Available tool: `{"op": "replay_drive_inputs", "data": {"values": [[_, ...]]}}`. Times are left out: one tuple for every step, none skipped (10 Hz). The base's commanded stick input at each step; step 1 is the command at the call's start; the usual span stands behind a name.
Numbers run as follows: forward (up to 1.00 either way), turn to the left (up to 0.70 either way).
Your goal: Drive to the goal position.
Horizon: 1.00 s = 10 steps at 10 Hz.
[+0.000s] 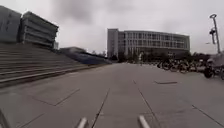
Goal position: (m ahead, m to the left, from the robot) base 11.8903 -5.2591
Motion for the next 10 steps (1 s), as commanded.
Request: {"op": "replay_drive_inputs", "data": {"values": [[1.00, -0.02], [1.00, -0.02], [1.00, -0.10], [1.00, -0.08], [1.00, -0.05], [1.00, -0.10], [1.00, -0.07], [1.00, -0.02], [1.00, -0.02], [1.00, -0.02]]}}
